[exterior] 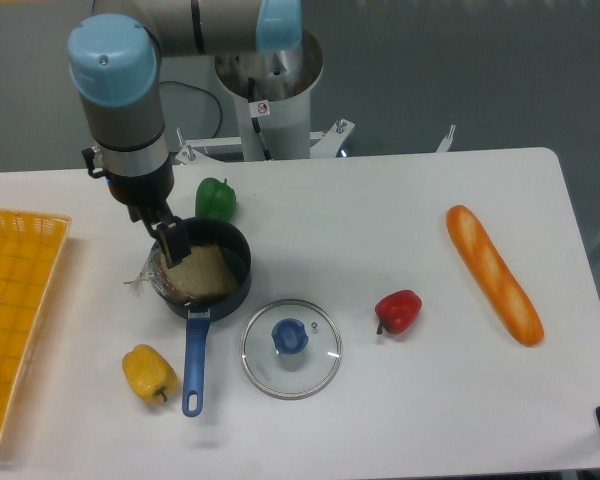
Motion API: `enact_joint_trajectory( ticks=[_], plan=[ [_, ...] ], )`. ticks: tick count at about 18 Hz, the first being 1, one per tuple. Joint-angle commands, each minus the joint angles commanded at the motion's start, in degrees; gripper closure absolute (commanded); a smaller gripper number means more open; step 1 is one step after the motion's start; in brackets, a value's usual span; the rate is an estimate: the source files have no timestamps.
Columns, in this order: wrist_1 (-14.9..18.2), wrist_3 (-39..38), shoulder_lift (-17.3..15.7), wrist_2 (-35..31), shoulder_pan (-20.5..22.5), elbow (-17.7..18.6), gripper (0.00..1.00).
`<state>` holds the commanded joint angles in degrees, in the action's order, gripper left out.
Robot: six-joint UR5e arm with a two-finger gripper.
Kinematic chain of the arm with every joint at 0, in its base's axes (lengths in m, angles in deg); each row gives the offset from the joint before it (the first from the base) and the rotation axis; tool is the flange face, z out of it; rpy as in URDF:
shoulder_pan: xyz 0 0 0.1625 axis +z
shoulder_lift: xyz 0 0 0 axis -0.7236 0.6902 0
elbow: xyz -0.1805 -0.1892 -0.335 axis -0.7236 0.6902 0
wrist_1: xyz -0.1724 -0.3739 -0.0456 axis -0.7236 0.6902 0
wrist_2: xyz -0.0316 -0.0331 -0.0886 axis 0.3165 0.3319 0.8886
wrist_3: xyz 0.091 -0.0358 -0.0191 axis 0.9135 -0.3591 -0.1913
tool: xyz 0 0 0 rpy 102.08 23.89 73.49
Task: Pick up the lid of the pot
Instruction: 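Lift the gripper up out of the dark saucepan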
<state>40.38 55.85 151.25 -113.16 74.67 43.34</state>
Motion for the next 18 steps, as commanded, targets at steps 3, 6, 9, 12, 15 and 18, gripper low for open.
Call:
enact_joint_trajectory(
  ticks=[3, 6, 9, 12, 15, 18],
  plan=[
    [-0.09, 0.18, 0.17, -0.09, -0.09, 0.09, 0.00],
    [0.00, 0.18, 0.26, 0.18, -0.09, 0.26, 0.00],
    [-0.87, -0.61, 0.18, 0.18, -0.09, 2.10, 0.00],
    [-8.16, -1.23, -0.09, -0.09, -0.17, 6.58, 0.00],
    [-8.35, -1.32, -0.09, -1.40, -0.09, 6.68, 0.00],
    [-8.26, -1.32, 0.09, -1.85, 0.35, 6.59, 0.00]
  ],
)
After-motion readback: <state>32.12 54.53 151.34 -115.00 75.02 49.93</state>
